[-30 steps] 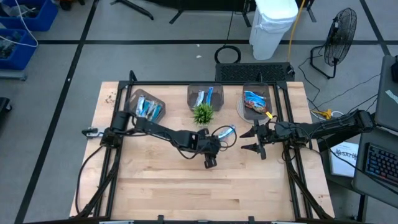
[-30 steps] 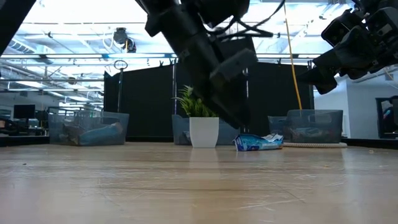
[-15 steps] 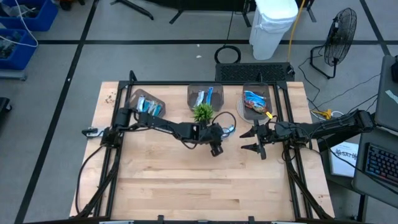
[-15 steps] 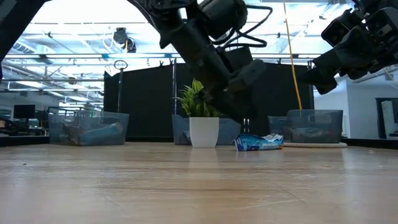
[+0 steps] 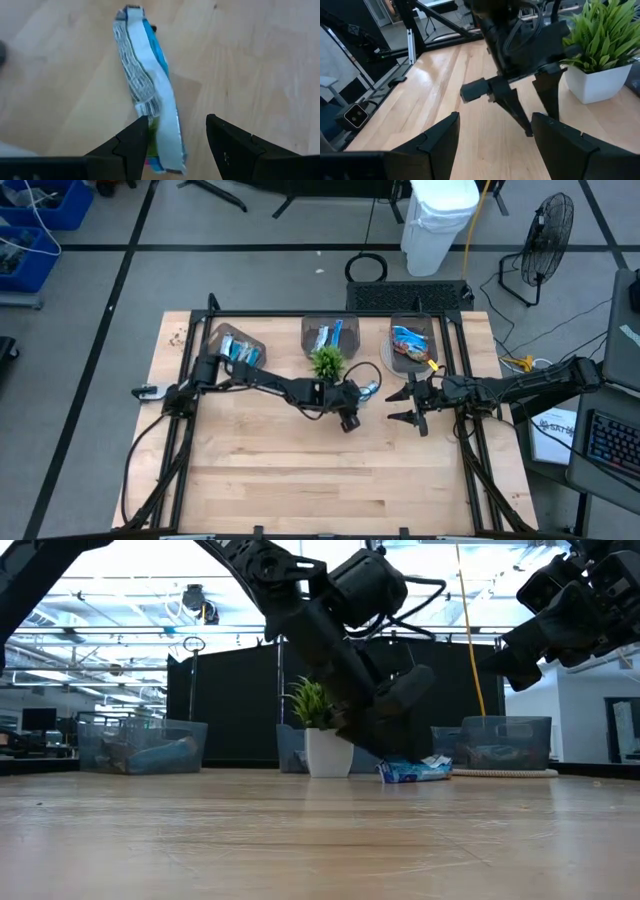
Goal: Pick and place Granola Bars by type
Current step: Put the blue granola bar into the middle black bin
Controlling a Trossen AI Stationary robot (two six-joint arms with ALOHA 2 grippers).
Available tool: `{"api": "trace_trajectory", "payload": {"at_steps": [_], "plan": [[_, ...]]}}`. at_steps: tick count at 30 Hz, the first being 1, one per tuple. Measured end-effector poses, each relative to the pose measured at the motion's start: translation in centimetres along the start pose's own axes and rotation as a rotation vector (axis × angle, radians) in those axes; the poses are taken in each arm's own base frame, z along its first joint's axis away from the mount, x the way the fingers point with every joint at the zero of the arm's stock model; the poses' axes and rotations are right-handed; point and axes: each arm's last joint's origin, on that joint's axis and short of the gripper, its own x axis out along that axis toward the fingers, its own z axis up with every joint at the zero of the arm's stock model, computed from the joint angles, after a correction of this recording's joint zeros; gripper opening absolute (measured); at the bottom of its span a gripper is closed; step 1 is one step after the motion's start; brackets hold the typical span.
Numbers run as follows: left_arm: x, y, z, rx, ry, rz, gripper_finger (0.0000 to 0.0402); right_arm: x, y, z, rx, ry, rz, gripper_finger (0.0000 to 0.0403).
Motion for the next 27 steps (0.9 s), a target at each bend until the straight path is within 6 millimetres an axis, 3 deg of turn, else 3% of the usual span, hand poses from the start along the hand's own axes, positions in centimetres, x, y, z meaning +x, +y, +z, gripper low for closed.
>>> {"api": "trace_trajectory", "payload": {"at_steps": [6, 19, 22, 27], "plan": [[-0.1, -0.07, 0.0, -0.008, -0.027, 0.105, 0.0202, 0.0, 0.0, 0.01, 0.0, -0.001, 0.0, 0.0238], [-0.1, -0.24, -0.38, 0.022, 0.031, 0.032, 0.02, 0.0, 0.01, 0.02, 0.0, -0.002, 0.001, 0.0238], [-0.1, -0.2, -0.48, 0.018, 0.041, 0.037, 0.0179, 0.0, 0.0, 0.02, 0.0, -0.002, 0.0, 0.0238], [-0.11, -0.17, -0.57, 0.01, 0.048, 0.043, 0.0105, 0.0, 0.01, 0.02, 0.0, -0.002, 0.0, 0.0238]]}}
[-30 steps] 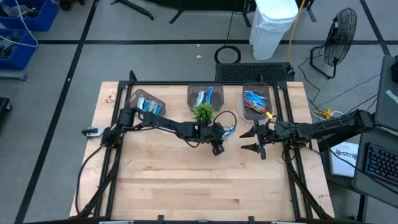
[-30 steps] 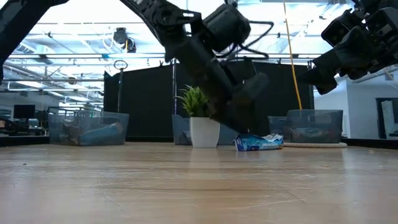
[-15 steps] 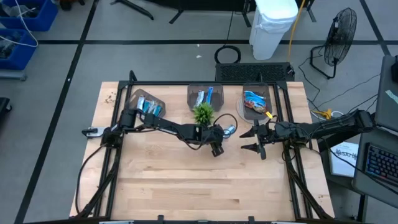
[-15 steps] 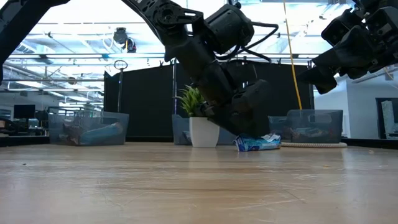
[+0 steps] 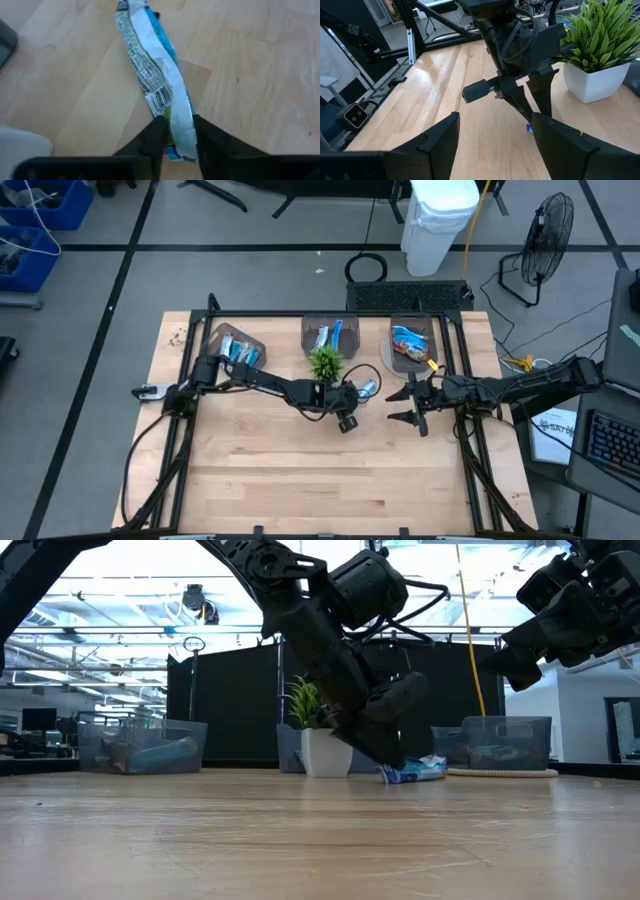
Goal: Pick and place Granola Bars by type
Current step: Put the blue granola bar into the middle black bin
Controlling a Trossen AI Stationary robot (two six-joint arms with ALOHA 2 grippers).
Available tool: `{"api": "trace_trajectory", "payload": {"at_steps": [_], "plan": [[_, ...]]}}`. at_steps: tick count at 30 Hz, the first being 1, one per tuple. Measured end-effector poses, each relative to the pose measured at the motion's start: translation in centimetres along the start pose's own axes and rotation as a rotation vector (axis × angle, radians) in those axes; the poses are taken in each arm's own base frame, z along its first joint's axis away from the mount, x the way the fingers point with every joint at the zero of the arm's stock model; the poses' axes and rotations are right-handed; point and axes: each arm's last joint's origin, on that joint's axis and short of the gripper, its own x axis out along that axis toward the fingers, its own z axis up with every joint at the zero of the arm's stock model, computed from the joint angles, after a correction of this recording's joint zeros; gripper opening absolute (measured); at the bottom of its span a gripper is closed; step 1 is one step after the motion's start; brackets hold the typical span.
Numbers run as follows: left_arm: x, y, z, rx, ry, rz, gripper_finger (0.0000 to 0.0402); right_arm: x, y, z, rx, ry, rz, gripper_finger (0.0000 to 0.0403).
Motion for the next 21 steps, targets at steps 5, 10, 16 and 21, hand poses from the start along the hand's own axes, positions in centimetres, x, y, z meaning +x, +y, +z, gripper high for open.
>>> {"api": "trace_trajectory", "payload": {"at_steps": [5, 10, 16, 21], "plan": [[0.0, 0.0, 0.0, 0.0, -0.001, -0.001, 0.0028, 0.0, 0.0, 0.0, 0.0, 0.0, 0.0, 0.0238], [-0.1, -0.2, -0.2, -0.025, 0.011, 0.006, 0.0012, 0.0, 0.0, 0.0, 0.0, 0.0, 0.0, 0.0238], [-1.6, -0.7, 0.1, -0.034, 0.021, 0.004, 0.0007, 0.0, 0.0, 0.0, 0.0, 0.0, 0.0, 0.0238], [-5.5, -1.7, 1.9, -0.004, -0.066, -0.022, 0.0005, 0.0, 0.0, 0.0, 0.0, 0.0, 0.0, 0.0238]]}}
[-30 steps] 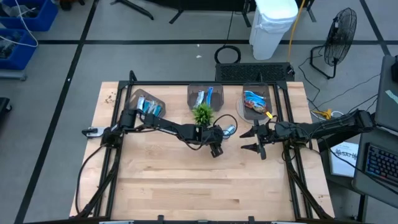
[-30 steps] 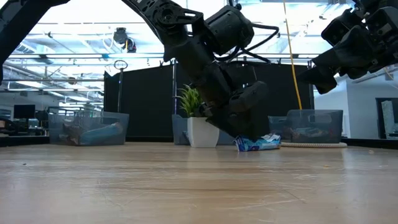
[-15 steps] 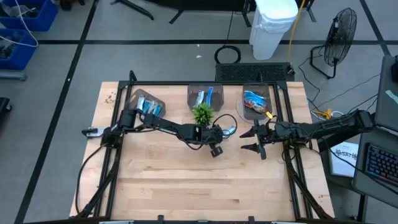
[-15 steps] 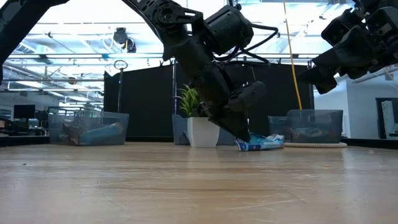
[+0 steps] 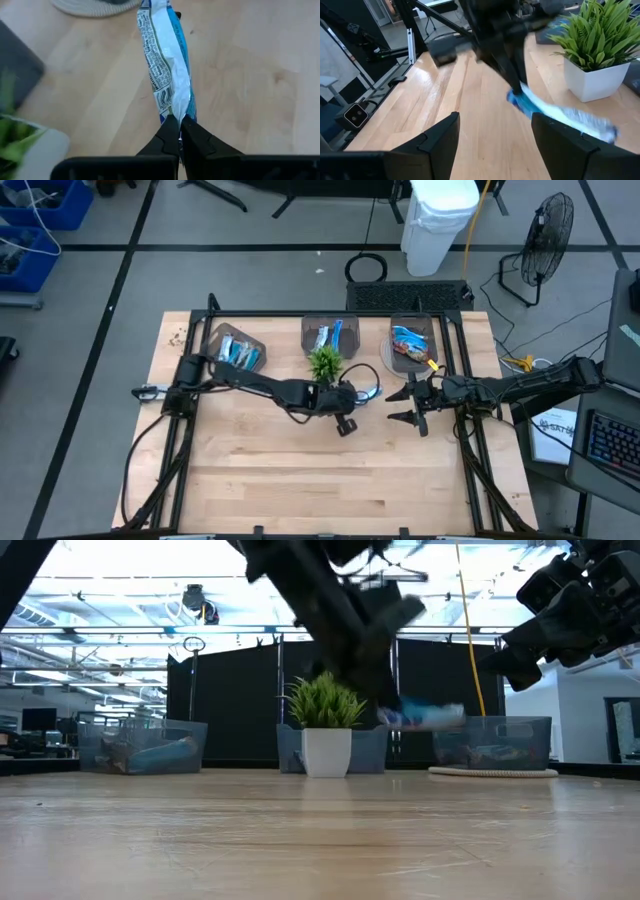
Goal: Pick and place Granola Bars by type
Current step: Put the blue granola bar into the middle black bin
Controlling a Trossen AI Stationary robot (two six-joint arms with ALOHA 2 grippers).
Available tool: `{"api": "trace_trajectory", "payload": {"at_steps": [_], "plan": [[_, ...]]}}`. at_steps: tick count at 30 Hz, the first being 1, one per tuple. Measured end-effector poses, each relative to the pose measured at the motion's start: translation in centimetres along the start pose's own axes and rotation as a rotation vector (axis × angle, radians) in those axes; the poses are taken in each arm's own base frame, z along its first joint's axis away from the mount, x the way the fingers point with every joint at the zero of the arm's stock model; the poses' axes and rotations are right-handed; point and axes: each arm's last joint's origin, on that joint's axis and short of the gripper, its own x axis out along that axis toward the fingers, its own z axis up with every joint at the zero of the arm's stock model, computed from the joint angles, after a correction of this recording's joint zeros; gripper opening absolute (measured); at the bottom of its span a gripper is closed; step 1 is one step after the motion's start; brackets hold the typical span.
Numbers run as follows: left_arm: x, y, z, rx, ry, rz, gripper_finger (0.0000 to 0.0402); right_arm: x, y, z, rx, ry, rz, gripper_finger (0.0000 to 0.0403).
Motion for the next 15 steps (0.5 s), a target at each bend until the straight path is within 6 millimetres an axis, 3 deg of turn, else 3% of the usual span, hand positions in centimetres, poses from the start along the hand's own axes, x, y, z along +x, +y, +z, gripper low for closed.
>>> {"api": "trace_trajectory", "payload": {"at_steps": [8, 15], "plan": [[-6.6, -0.8, 2.2, 0.011, -0.107, 0.001, 0.0005, 0.0, 0.0, 0.0, 0.0, 0.002, 0.0, 0.0238], [-12.8, 0.6, 3.5, -0.014, -0.179, 0.07, 0.0005, 0.0, 0.0, 0.0, 0.0, 0.002, 0.0, 0.0238]]}}
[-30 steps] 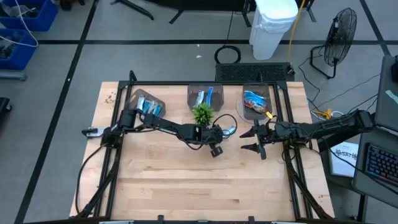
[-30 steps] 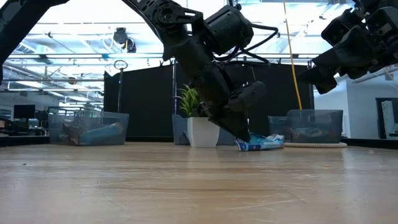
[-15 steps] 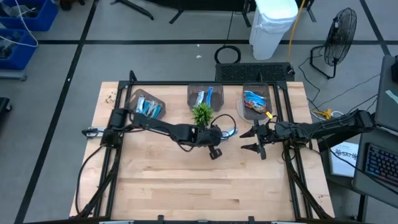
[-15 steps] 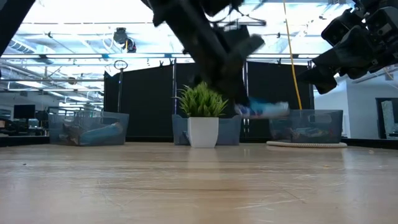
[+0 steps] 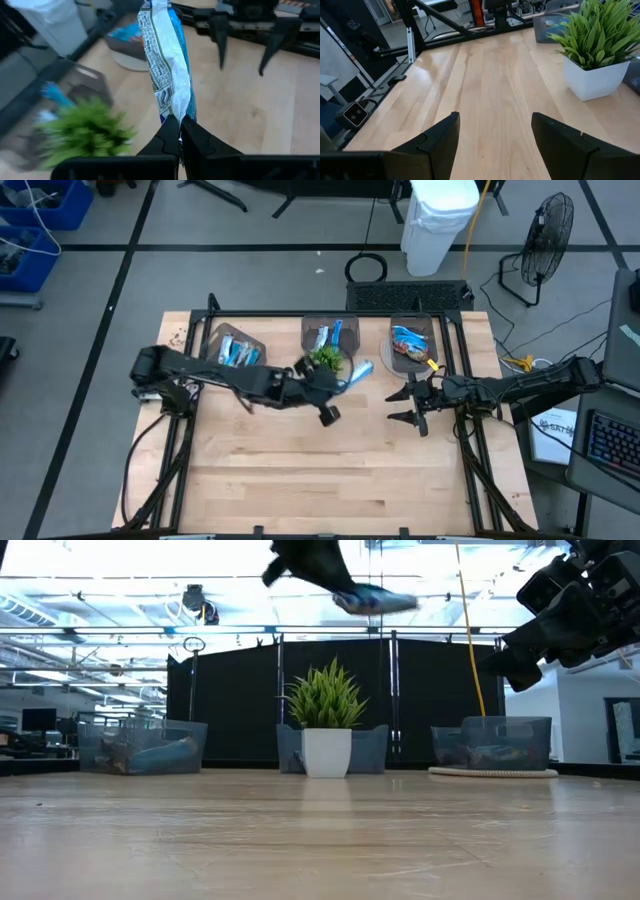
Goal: Pick and place Granola Bars by type
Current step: Put the blue granola bar into the middle black bin
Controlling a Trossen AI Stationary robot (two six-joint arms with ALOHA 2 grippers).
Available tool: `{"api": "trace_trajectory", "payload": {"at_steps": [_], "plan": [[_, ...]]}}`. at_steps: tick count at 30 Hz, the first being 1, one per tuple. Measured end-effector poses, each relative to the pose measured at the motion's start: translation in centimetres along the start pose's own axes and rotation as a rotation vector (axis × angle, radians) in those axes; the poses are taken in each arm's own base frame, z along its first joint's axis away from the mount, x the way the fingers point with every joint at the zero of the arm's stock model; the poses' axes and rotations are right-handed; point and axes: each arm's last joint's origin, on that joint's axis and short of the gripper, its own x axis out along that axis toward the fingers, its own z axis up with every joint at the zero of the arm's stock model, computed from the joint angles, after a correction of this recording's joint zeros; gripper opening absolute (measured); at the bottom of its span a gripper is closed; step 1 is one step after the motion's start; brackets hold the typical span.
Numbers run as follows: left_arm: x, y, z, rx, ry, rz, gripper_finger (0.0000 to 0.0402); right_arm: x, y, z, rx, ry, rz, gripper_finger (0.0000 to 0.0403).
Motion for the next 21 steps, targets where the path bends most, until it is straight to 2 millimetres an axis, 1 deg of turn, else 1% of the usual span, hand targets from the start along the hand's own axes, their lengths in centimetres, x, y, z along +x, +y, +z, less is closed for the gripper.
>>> {"api": "trace_trajectory", "payload": {"at_steps": [6, 10, 14, 17, 21], "plan": [[-3.9, 2.1, 0.9, -0.015, -0.004, 0.063, 0.0005, 0.1, 0.0, 0.0, 0.0, 0.005, -0.002, 0.0238], [-5.8, 3.6, 1.2, -0.045, -0.002, 0.13, 0.0004, 0.1, 0.0, -0.1, 0.0, 0.012, -0.003, 0.0238], [-6.4, 5.3, 1.5, -0.062, -0.009, 0.21, 0.0004, 0.1, 0.0, -0.1, 0.0, 0.012, -0.003, 0.0238], [-6.0, 6.8, 2.1, -0.087, -0.021, 0.251, 0.0004, 0.1, 0.0, -0.1, 0.0, 0.013, -0.003, 0.0238], [-5.1, 8.7, 2.5, -0.059, 0.001, 0.291, 0.0004, 0.1, 0.0, -0.1, 0.0, 0.012, -0.004, 0.0238]]}}
